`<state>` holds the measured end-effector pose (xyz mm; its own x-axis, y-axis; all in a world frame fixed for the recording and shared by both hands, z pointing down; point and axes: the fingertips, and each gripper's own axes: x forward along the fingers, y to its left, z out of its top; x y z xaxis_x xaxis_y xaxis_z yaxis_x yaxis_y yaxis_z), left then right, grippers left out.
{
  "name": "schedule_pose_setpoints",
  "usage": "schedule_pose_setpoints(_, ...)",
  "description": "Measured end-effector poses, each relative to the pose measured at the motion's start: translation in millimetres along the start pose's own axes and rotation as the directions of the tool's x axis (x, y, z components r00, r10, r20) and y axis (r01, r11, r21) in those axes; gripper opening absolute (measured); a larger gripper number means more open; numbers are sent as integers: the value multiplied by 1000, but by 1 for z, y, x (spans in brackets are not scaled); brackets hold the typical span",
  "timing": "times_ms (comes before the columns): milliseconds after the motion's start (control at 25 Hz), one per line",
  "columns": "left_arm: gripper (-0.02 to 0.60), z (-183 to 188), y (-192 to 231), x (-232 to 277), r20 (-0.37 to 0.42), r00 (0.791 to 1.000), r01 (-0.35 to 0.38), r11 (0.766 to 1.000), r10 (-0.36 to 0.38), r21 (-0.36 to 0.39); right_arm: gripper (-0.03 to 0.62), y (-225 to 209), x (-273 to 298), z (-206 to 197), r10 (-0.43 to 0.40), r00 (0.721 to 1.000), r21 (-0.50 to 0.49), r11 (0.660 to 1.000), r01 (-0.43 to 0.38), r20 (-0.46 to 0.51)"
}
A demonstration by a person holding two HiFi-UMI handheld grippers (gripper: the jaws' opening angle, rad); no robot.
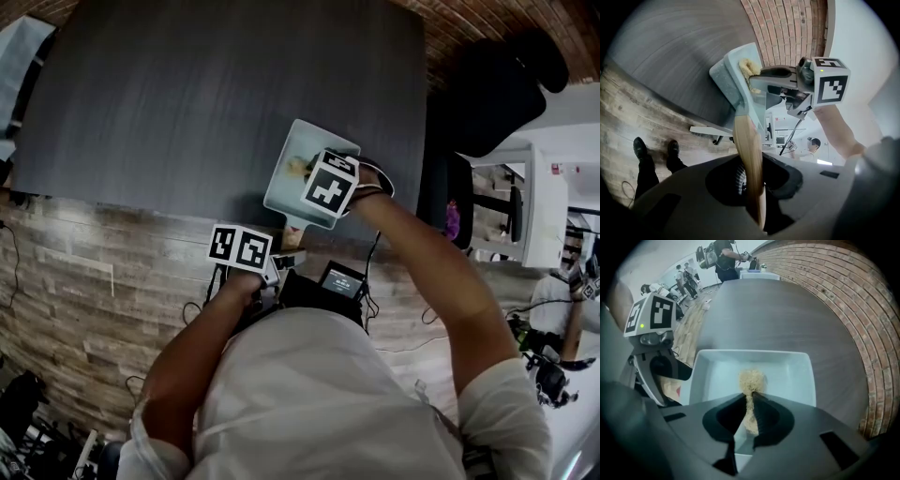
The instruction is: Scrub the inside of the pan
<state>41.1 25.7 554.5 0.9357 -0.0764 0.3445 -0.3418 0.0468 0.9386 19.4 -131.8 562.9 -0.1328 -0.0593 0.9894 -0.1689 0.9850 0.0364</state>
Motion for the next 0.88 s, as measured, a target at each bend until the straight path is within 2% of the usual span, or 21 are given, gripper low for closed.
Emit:
schedule_pose_setpoints(240, 89, 0, 0, 0, 0, 1000, 0, 1000, 0, -4, 48, 33, -2, -7, 125, 992, 39, 991, -126, 9)
schedule_pose_setpoints(440, 89, 1, 0, 0, 7, 1000, -4, 1000, 4, -7, 48, 51, -3, -11, 236, 971, 127, 962, -241, 48)
schedule_pose_setpoints(760, 89, 0, 0, -1, 12, 1000, -9, 1000, 9, -2, 46, 76, -4, -11, 336, 938, 164, 924, -345, 81)
schedule_pose_setpoints(880, 89, 1, 1, -1, 14, 1000, -10, 1000, 10, -2, 46, 77, -4, -11, 399, 913, 185, 894, -408, 85)
